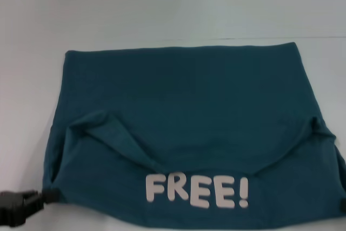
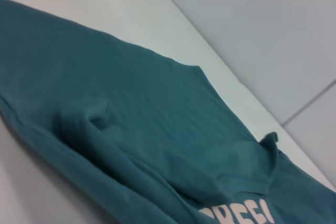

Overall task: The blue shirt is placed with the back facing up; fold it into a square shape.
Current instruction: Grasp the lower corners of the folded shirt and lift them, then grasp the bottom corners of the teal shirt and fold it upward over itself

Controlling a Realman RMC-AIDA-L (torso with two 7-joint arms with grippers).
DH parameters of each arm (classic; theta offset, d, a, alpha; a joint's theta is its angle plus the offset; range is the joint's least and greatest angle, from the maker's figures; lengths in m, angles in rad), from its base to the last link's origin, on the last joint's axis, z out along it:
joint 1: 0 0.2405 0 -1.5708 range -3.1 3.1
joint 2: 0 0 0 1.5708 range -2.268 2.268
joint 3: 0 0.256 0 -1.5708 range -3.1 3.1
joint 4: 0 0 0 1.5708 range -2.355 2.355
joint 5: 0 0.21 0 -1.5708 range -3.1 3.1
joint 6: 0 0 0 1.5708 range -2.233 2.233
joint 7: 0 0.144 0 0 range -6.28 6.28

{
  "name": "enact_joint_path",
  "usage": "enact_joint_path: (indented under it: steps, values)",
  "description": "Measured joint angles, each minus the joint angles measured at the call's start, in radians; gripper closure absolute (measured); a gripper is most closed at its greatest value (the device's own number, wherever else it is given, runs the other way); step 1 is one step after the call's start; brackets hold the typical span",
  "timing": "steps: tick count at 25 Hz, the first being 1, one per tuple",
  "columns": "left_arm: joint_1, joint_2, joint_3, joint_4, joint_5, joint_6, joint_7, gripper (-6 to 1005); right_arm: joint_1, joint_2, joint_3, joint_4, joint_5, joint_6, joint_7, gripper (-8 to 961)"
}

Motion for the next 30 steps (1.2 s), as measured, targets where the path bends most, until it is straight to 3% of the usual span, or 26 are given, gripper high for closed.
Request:
enact_joint_path:
  steps: [8, 20, 26, 30]
  values:
    - [0.022, -0.004, -0.009, 0.002, 0.061, 0.101, 0.005, 1000, -0.051, -0.003, 0.01, -0.014, -0.023, -0.08, -0.05, 914]
    - [0.037, -0.01, -0.01, -0.006, 0.103, 0.147, 0.028, 1001, -0.057, -0.01, 0.054, -0.023, -0.088, -0.15, -0.058, 913]
    - [0.025, -0.006, -0.016, -0.006, 0.109, 0.154, 0.021, 1000, -0.048, -0.023, 0.083, -0.022, -0.088, -0.167, -0.051, 913]
    - [-0.024, 0.01, -0.046, -0.024, 0.104, 0.139, 0.012, 1000, -0.002, -0.036, 0.115, -0.015, -0.086, -0.158, -0.032, 912]
